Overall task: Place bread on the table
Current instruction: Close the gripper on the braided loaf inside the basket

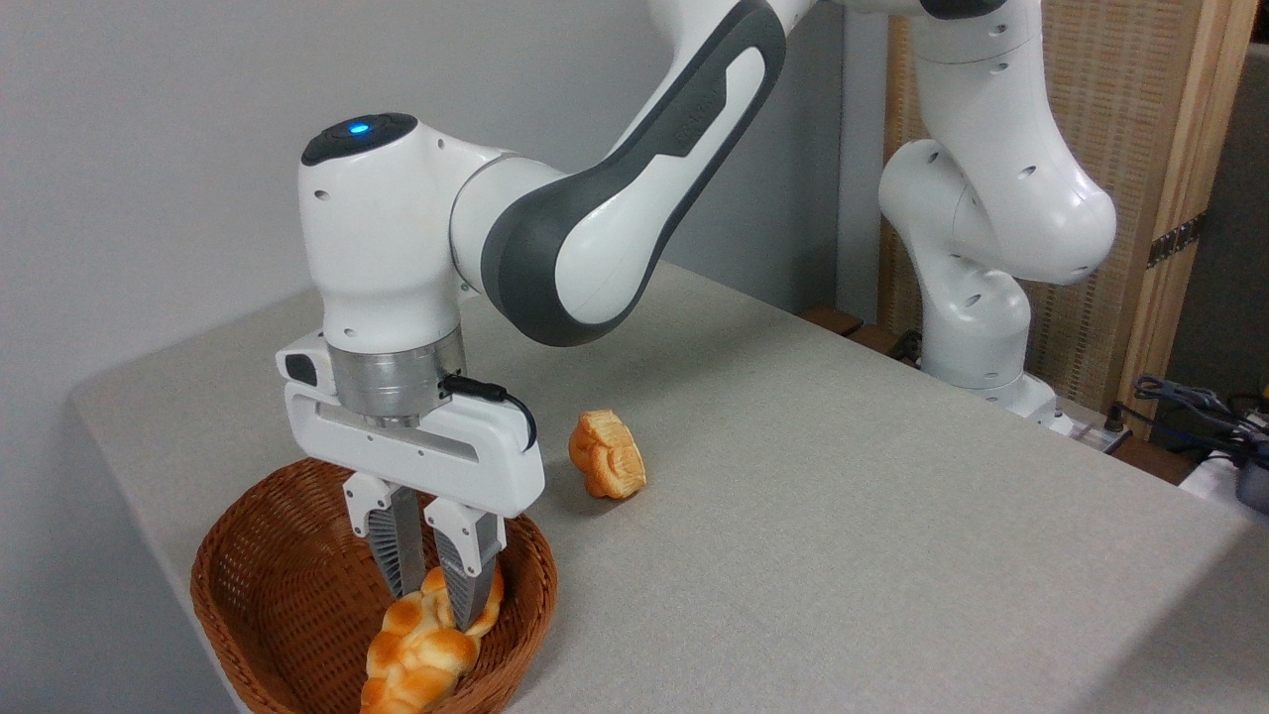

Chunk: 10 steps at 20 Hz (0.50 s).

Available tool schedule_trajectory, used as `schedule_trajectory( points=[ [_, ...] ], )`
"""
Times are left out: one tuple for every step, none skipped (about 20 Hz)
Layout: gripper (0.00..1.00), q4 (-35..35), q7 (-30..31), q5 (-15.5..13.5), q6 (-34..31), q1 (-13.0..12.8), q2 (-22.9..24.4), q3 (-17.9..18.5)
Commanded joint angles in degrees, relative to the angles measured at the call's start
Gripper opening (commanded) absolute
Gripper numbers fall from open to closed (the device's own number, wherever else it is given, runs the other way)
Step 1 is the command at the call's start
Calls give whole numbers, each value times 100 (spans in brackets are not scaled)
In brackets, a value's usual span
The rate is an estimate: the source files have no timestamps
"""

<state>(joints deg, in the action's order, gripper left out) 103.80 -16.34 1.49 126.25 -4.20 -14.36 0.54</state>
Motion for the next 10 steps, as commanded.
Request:
schedule_trajectory(
  points=[
    [42, -35, 69, 36, 40, -45, -41, 17],
    [42, -35, 69, 36, 40, -45, -32, 17],
    [42, -35, 69, 36, 40, -45, -23, 17],
    [42, -35, 60, 36, 40, -45, -15, 17],
    [42, -35, 60, 36, 31, -45, 3, 25],
    [42, -35, 60, 36, 31, -45, 29, 25],
    [42, -35, 60, 36, 31, -45, 90, 25],
    [42, -44, 60, 36, 31, -45, 135, 25],
    [42, -35, 69, 36, 31, -45, 205, 25],
    [42, -44, 69, 36, 23, -45, 257, 17]
  ],
)
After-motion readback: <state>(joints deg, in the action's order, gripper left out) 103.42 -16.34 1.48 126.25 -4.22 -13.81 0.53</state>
